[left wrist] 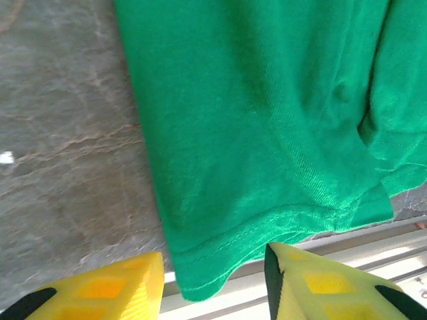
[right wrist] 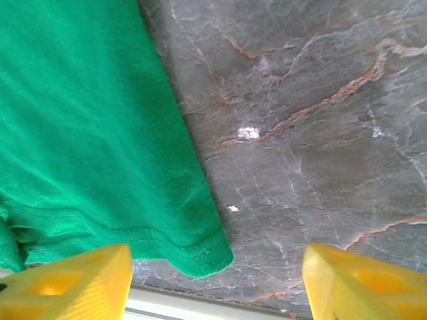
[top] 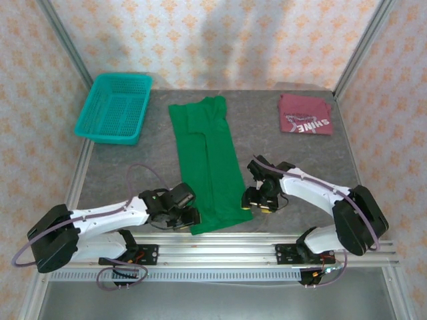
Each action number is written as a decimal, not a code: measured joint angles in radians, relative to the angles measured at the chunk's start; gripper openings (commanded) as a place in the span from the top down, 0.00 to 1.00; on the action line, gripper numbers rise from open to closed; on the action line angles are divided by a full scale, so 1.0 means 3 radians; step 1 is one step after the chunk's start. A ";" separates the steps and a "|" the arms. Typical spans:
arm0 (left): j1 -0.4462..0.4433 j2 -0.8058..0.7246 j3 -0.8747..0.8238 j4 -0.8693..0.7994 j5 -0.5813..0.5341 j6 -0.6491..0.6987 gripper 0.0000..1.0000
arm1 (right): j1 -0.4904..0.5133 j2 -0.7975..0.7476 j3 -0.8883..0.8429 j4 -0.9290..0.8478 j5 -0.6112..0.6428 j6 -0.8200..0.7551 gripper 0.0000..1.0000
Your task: Fold and stack the t-shirts
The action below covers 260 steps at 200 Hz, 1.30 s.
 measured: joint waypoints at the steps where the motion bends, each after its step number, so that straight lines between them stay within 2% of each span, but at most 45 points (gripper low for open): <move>1: -0.0003 0.0004 -0.0001 0.0005 0.0000 -0.0003 0.58 | -0.0001 0.0000 -0.0001 0.0003 0.0000 0.0000 0.32; 56: -0.0011 0.0123 -0.0024 0.0078 0.0009 -0.0088 0.60 | -0.0039 0.0005 -0.0100 0.0113 -0.0003 0.0000 0.33; 95: -0.0055 0.0252 -0.0024 0.0089 0.0009 -0.0112 0.61 | -0.0046 0.0009 -0.0181 0.0226 -0.0051 0.0010 0.38; 137: -0.0076 0.0379 -0.0010 0.0097 -0.0018 -0.0197 0.68 | -0.0046 -0.0008 -0.0296 0.0464 -0.0292 0.0099 0.43; 176: -0.0134 0.0638 0.0223 -0.0123 -0.0092 -0.0228 0.72 | -0.0046 -0.0034 -0.0403 0.0589 -0.0435 0.0172 0.49; 191: -0.0142 0.0749 0.0333 -0.0231 -0.0104 -0.0223 0.74 | -0.0045 -0.0034 -0.0449 0.0622 -0.0463 0.0191 0.53; 203: -0.0148 0.0819 0.0401 -0.0299 -0.0103 -0.0223 0.77 | -0.0046 -0.0036 -0.0473 0.0641 -0.0472 0.0205 0.60; 232: -0.0170 0.0964 0.0554 -0.0367 -0.0097 -0.0196 0.91 | -0.0034 -0.0032 -0.0488 0.0707 -0.0507 0.0256 0.80; 251: -0.0193 0.1049 0.0665 -0.0341 -0.0078 -0.0136 1.00 | -0.0036 -0.0037 -0.0490 0.0736 -0.0521 0.0289 0.88; 260: -0.0216 0.1076 0.0692 -0.0254 -0.0079 -0.0106 1.00 | -0.0036 -0.0053 -0.0490 0.0739 -0.0521 0.0313 0.92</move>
